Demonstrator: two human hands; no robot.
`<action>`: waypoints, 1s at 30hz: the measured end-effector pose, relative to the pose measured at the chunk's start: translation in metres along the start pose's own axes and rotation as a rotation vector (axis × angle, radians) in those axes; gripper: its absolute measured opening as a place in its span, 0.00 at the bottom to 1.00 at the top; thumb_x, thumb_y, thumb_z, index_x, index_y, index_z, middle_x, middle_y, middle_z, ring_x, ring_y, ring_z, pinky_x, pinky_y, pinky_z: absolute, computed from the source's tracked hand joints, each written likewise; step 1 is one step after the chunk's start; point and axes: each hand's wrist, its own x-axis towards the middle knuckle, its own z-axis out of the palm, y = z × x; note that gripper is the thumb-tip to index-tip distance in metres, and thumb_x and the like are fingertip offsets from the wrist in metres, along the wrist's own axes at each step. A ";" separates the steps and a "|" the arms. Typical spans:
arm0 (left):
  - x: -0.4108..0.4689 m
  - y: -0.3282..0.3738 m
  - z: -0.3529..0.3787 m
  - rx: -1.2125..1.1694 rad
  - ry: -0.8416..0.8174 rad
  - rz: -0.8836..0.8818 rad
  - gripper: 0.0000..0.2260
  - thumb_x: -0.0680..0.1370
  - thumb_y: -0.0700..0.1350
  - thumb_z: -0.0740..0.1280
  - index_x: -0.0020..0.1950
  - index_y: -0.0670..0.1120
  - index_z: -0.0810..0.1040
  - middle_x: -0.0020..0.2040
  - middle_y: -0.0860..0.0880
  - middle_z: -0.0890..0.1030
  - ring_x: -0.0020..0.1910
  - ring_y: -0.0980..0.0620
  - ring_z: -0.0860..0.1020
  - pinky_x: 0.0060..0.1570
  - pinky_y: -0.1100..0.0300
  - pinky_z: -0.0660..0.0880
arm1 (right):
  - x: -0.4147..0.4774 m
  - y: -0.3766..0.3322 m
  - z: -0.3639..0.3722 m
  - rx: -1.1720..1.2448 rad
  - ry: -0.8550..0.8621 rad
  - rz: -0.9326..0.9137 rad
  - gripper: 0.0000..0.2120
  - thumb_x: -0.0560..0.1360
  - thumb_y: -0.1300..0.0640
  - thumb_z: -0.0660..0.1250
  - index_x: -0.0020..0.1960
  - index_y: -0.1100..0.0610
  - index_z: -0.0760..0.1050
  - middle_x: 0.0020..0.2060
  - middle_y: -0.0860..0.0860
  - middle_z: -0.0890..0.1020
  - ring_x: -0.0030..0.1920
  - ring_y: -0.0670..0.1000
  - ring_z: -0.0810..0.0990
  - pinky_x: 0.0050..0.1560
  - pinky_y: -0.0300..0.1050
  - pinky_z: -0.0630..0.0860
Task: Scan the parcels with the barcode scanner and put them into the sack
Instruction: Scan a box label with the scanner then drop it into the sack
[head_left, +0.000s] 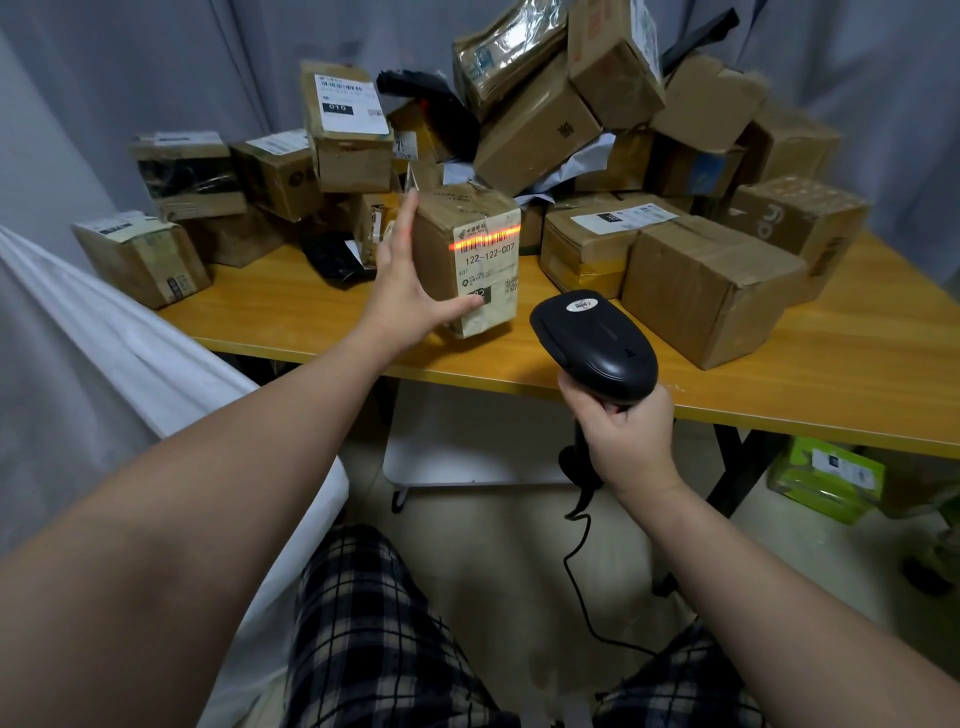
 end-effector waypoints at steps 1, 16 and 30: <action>0.000 0.000 0.000 -0.006 0.000 -0.007 0.54 0.66 0.46 0.80 0.78 0.58 0.44 0.76 0.43 0.53 0.75 0.47 0.57 0.72 0.49 0.60 | -0.001 0.000 0.000 0.004 0.003 -0.004 0.14 0.70 0.60 0.71 0.50 0.43 0.77 0.42 0.36 0.83 0.49 0.39 0.82 0.49 0.32 0.76; -0.006 -0.005 0.004 -0.071 -0.044 -0.079 0.53 0.65 0.51 0.80 0.77 0.59 0.46 0.76 0.44 0.54 0.74 0.46 0.58 0.68 0.56 0.57 | 0.049 -0.020 0.002 -0.189 -0.116 0.180 0.13 0.73 0.57 0.73 0.33 0.48 0.74 0.22 0.40 0.75 0.28 0.38 0.74 0.33 0.32 0.68; -0.064 -0.016 -0.064 -0.174 0.192 -0.213 0.51 0.67 0.53 0.78 0.77 0.59 0.45 0.73 0.46 0.58 0.68 0.53 0.63 0.67 0.57 0.64 | 0.064 -0.032 0.087 -0.179 -0.337 0.146 0.21 0.68 0.50 0.74 0.34 0.67 0.73 0.22 0.43 0.69 0.26 0.43 0.66 0.33 0.45 0.64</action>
